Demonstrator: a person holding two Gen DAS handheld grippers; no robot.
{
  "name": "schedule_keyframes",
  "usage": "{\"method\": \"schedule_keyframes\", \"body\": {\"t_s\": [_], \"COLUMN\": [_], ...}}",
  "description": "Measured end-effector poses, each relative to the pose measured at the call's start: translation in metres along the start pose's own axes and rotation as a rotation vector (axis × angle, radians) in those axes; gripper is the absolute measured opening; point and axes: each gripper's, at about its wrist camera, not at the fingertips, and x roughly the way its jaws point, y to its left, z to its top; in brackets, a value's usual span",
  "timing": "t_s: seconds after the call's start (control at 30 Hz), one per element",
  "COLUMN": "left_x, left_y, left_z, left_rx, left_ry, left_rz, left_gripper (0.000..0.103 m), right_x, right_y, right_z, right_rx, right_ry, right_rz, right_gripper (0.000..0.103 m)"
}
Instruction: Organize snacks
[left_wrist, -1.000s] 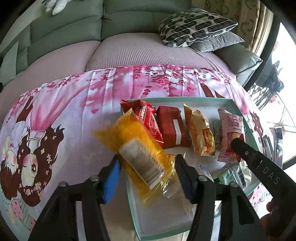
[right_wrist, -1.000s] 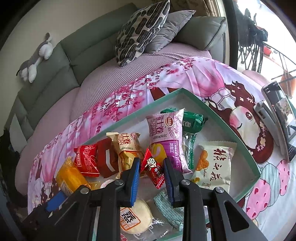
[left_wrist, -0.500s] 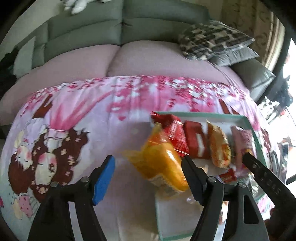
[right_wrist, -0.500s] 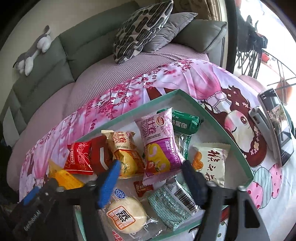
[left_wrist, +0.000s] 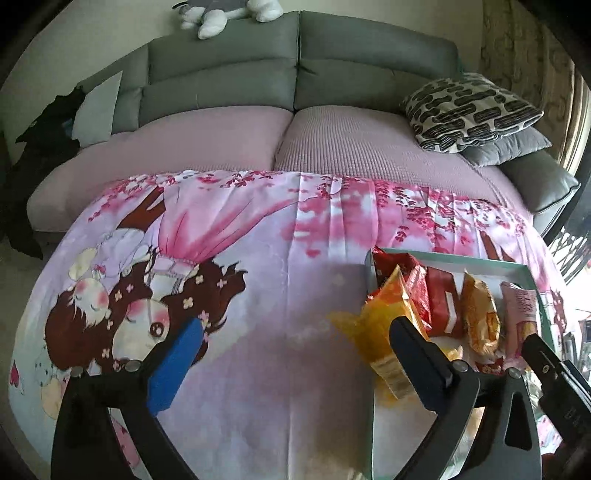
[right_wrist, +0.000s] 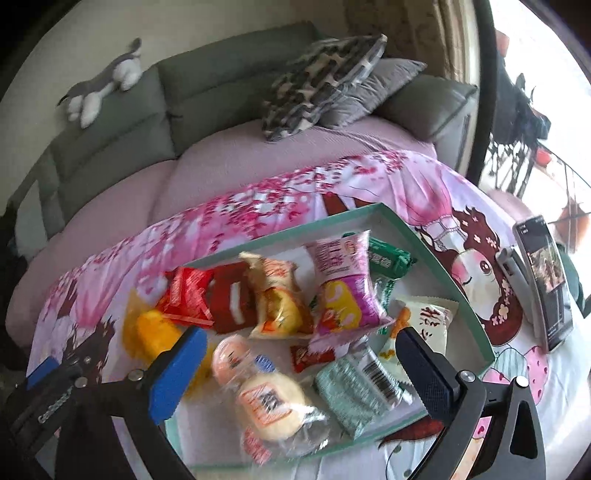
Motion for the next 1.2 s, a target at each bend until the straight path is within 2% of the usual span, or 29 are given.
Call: {"method": "schedule_keyframes", "body": {"t_s": [0.07, 0.17, 0.27, 0.4, 0.67, 1.2], "left_x": [-0.004, -0.012, -0.02, -0.024, -0.018, 0.005], "left_y": [0.001, 0.003, 0.007, 0.017, 0.026, 0.028], "left_z": [-0.006, -0.019, -0.038, -0.056, -0.072, -0.074], "left_rx": [-0.005, 0.01, 0.02, 0.018, 0.045, 0.064], "left_ry": [0.005, 0.008, 0.017, 0.052, 0.084, 0.123], "left_rz": [0.002, 0.047, 0.097, 0.139, 0.176, 0.176], "left_gripper": [0.101, 0.101, 0.101, 0.101, 0.101, 0.101], "right_x": [-0.006, -0.015, -0.018, -0.014, -0.011, -0.001], "right_y": [0.004, 0.006, 0.009, 0.009, 0.009, 0.006], "right_z": [-0.007, -0.024, -0.048, -0.063, -0.065, -0.06], "right_rx": [-0.023, -0.058, -0.112, -0.149, -0.15, -0.151], "right_ry": [-0.004, 0.001, 0.032, 0.073, 0.069, 0.076], "right_rz": [-0.008, -0.022, -0.029, -0.036, -0.036, -0.06], "right_gripper": [0.103, 0.103, 0.103, 0.103, 0.103, 0.103]}}
